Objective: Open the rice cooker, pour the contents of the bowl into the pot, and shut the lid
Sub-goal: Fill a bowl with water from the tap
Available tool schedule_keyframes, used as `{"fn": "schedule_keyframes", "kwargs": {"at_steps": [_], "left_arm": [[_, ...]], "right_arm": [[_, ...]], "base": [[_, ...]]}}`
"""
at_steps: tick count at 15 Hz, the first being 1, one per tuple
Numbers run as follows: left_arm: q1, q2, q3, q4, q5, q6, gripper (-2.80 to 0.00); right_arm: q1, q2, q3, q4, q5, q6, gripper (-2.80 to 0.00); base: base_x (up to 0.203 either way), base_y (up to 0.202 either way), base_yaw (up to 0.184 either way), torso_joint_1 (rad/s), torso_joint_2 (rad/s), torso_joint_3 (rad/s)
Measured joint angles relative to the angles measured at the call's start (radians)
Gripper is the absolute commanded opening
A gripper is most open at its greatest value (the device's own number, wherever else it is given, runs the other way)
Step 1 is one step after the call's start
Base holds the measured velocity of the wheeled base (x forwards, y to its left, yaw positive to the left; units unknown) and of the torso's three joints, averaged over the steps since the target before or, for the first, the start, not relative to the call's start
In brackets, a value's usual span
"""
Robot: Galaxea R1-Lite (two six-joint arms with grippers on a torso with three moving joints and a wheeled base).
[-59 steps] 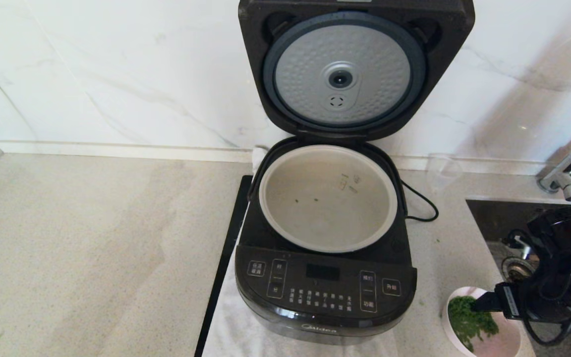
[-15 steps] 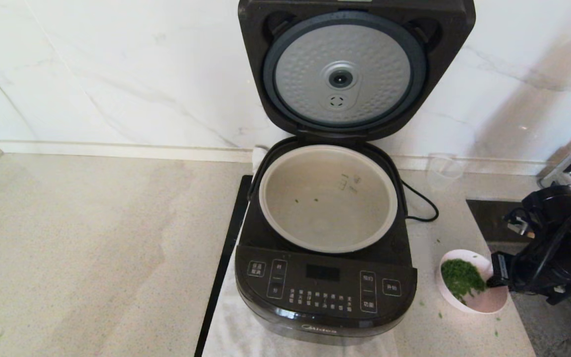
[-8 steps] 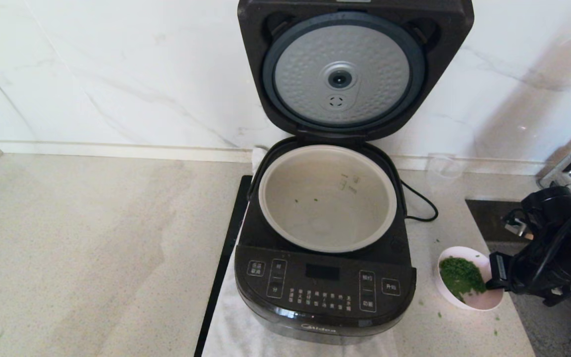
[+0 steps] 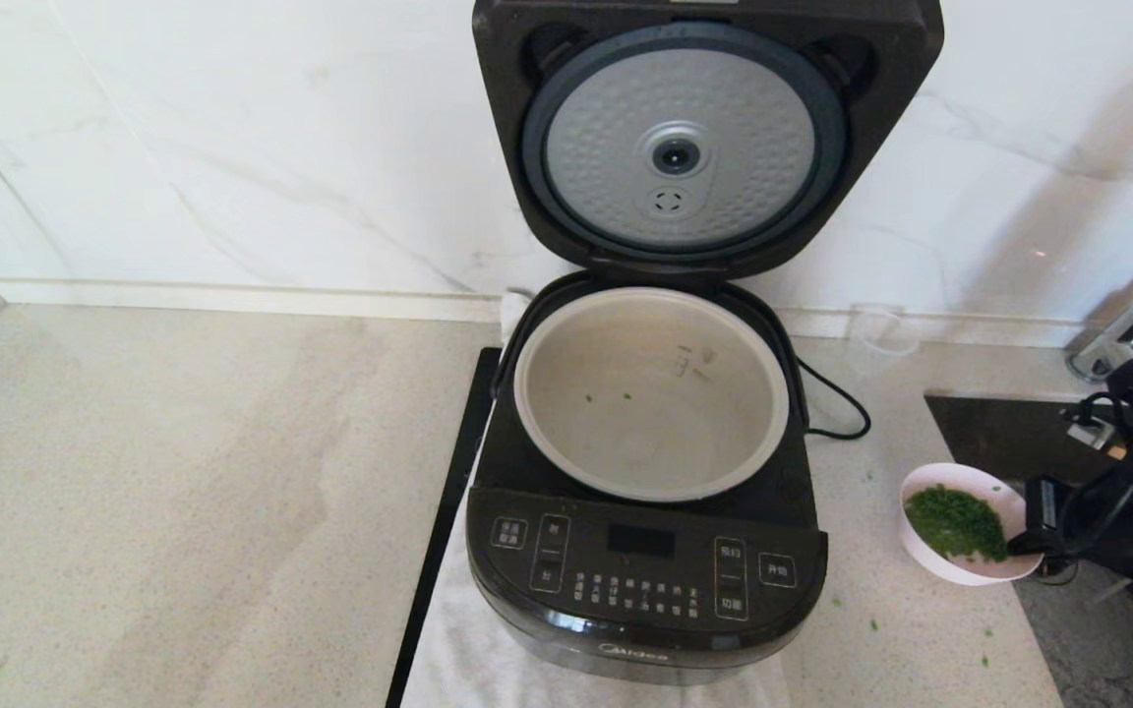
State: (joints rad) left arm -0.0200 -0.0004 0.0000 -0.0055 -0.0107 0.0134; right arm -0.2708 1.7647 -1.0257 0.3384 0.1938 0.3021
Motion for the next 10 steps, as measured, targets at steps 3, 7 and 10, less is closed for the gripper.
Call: {"fn": "schedule_keyframes", "kwargs": {"at_steps": [3,7,10], "left_arm": [[0.000,0.000,0.000,0.000,0.000,0.000,-2.80],[0.000,0.000,0.000,0.000,0.000,0.000,-2.80],[0.000,0.000,0.000,0.000,0.000,0.000,-2.80]], "right_arm": [[-0.098,-0.013,-0.013,0.011,0.058,0.000,-2.80],[-0.263,0.001,-0.067,0.014,0.097,0.000,-2.80],[-0.404,0.046,-0.135,0.013,0.138,0.000,-2.80]], "base": [[0.000,0.000,0.000,0.000,0.00,0.000],[0.000,0.000,0.000,0.000,0.00,0.000],[0.000,0.000,0.000,0.000,0.00,0.000]]}}
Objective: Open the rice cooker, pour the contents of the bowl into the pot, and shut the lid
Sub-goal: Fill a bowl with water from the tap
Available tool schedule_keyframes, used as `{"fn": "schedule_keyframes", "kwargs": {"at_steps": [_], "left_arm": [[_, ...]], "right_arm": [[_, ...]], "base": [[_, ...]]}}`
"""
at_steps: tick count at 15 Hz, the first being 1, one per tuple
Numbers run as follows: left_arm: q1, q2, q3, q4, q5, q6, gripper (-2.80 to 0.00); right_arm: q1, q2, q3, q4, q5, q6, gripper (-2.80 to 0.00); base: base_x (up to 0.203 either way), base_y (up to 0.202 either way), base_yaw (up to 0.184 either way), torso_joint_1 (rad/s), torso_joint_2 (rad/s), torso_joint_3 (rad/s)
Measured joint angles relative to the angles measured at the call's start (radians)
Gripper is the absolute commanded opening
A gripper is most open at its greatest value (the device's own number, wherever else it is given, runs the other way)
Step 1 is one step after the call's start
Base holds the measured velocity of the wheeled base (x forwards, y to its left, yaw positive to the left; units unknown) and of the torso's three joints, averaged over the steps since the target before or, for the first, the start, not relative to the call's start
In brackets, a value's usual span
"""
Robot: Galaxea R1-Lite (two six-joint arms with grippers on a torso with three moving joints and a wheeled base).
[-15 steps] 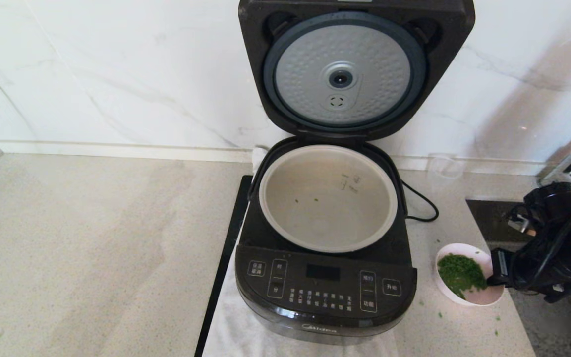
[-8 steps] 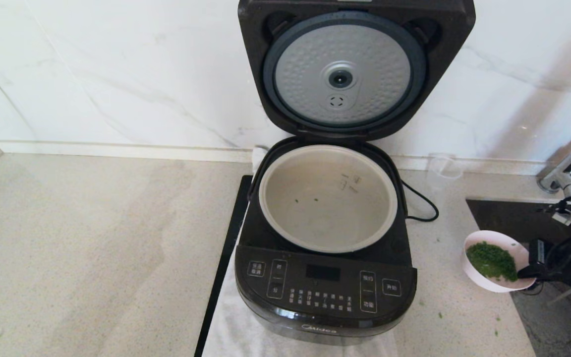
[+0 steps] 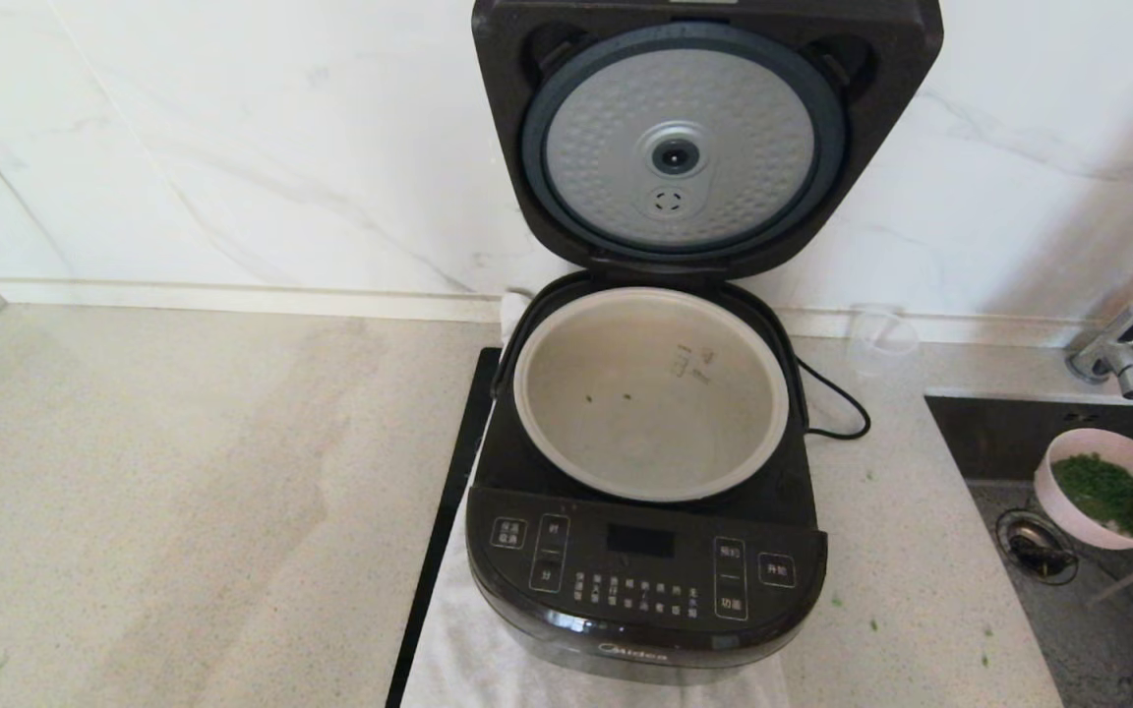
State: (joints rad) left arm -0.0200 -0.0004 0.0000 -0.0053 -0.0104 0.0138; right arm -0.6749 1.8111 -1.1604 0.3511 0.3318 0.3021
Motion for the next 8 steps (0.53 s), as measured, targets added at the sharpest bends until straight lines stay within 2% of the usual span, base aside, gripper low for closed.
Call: {"fn": "schedule_keyframes", "kwargs": {"at_steps": [3,8], "left_arm": [[0.000,0.000,0.000,0.000,0.000,0.000,-2.80],[0.000,0.000,0.000,0.000,0.000,0.000,-2.80]], "right_arm": [[-0.121,0.062,-0.074,-0.001,0.024,-0.001,-2.80],[-0.262,0.191,-0.222,0.021,0.045,0.001,-2.80]], "base": [[0.000,0.000,0.000,0.000,0.00,0.000],[0.000,0.000,0.000,0.000,0.00,0.000]]}}
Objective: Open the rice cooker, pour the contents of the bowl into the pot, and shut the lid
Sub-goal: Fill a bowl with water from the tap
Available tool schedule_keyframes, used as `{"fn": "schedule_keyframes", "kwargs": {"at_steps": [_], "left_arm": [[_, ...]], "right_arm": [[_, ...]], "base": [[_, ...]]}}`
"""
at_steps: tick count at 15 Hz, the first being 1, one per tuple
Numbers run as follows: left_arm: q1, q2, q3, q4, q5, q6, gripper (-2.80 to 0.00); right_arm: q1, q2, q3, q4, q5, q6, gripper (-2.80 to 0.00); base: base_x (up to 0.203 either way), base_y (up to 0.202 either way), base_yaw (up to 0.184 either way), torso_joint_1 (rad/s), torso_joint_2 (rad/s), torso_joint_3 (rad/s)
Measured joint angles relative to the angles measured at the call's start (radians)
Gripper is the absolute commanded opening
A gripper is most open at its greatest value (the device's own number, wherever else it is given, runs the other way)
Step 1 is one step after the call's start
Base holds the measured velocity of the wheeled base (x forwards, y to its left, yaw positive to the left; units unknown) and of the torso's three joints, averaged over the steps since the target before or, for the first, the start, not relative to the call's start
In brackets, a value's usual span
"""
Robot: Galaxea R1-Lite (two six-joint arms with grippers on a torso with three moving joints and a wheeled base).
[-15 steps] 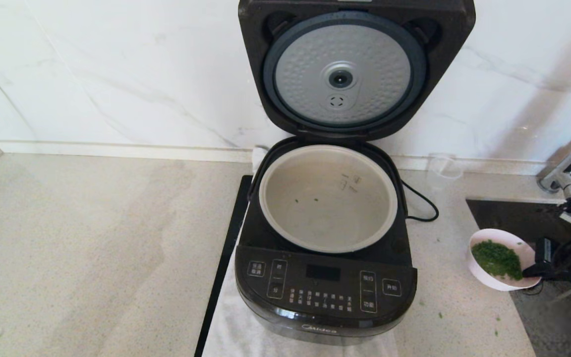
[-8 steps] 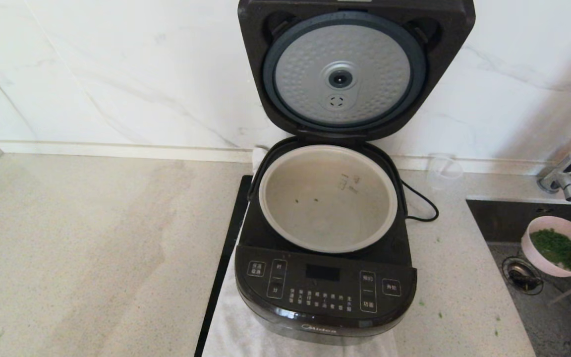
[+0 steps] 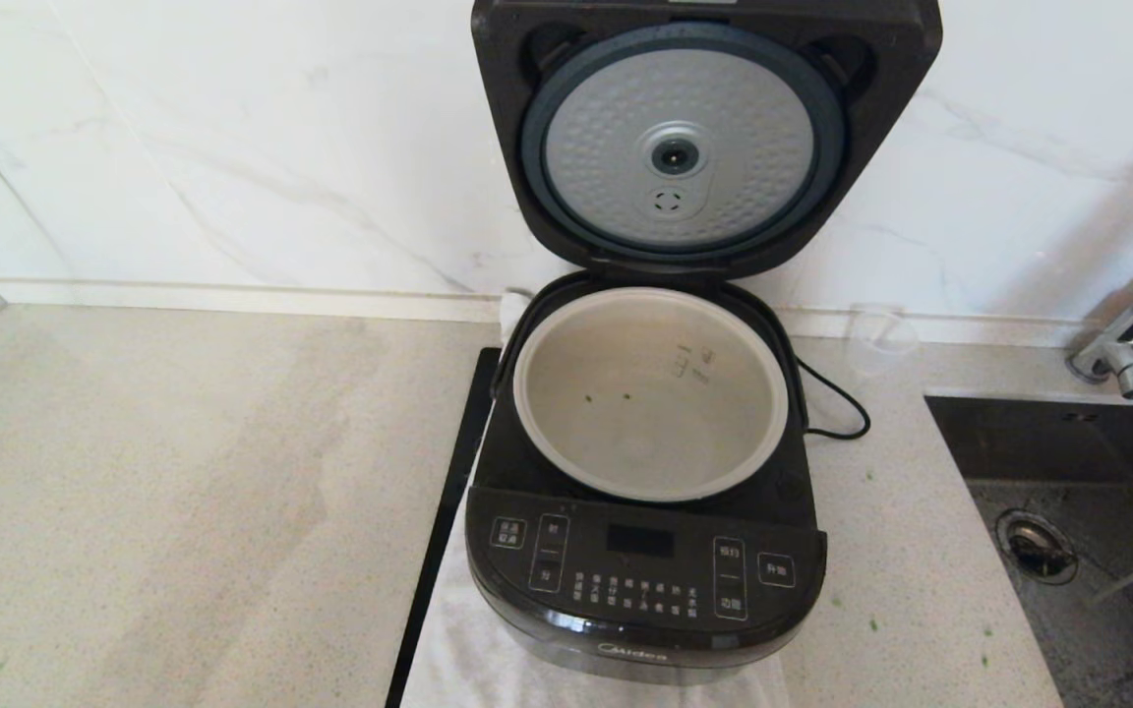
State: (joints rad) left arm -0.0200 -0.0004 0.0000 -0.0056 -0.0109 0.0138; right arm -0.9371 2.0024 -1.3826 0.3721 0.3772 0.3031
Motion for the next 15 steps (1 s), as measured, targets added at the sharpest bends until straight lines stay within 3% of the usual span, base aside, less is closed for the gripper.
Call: {"fn": "schedule_keyframes", "kwargs": {"at_steps": [7,15], "left_arm": [[0.000,0.000,0.000,0.000,0.000,0.000,-2.80],[0.000,0.000,0.000,0.000,0.000,0.000,-2.80]], "right_arm": [[-0.088,0.154,-0.245,0.169,0.078,0.005,-2.80],[-0.095,0.241,-0.336,0.199,0.105,0.042,-2.80]], "base": [[0.000,0.000,0.000,0.000,0.00,0.000],[0.000,0.000,0.000,0.000,0.00,0.000]]}}
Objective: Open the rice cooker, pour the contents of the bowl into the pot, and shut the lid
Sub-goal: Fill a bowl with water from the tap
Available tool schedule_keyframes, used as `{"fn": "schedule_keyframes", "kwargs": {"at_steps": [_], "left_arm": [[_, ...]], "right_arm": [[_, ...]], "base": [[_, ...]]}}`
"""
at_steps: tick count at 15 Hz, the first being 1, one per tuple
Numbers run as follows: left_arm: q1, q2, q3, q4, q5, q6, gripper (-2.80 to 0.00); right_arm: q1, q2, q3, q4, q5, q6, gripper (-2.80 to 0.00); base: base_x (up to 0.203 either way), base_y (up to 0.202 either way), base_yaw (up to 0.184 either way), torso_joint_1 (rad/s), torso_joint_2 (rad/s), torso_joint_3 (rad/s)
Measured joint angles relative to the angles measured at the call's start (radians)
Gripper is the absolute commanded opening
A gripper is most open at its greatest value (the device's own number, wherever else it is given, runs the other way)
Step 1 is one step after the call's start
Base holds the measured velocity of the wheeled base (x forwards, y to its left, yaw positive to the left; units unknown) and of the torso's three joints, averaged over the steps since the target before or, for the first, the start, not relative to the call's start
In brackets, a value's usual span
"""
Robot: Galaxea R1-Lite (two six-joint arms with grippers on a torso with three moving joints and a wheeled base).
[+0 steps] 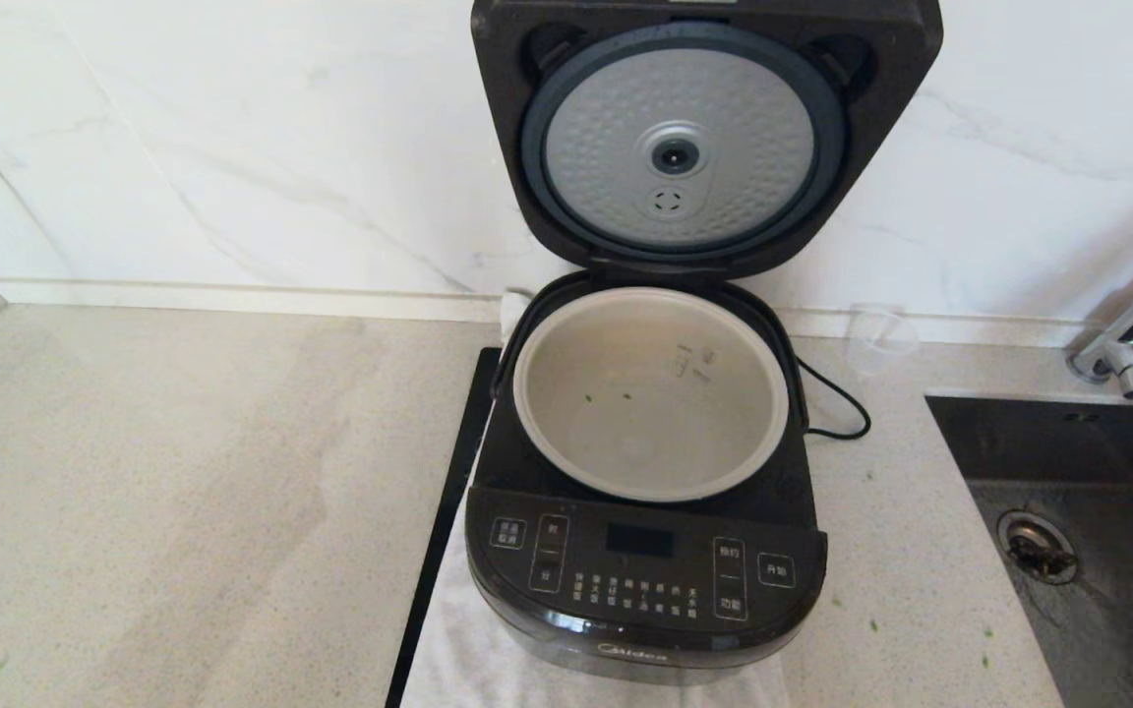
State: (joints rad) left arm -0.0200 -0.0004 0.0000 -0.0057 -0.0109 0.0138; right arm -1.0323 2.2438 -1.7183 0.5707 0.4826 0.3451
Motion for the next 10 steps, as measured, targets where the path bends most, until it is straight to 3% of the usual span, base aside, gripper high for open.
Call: {"fn": "schedule_keyframes", "kwargs": {"at_steps": [10], "left_arm": [[0.000,0.000,0.000,0.000,0.000,0.000,-2.80]], "right_arm": [[0.050,-0.113,0.061,0.103,0.043,-0.046,-2.80]], "base": [[0.000,0.000,0.000,0.000,0.00,0.000]]}}
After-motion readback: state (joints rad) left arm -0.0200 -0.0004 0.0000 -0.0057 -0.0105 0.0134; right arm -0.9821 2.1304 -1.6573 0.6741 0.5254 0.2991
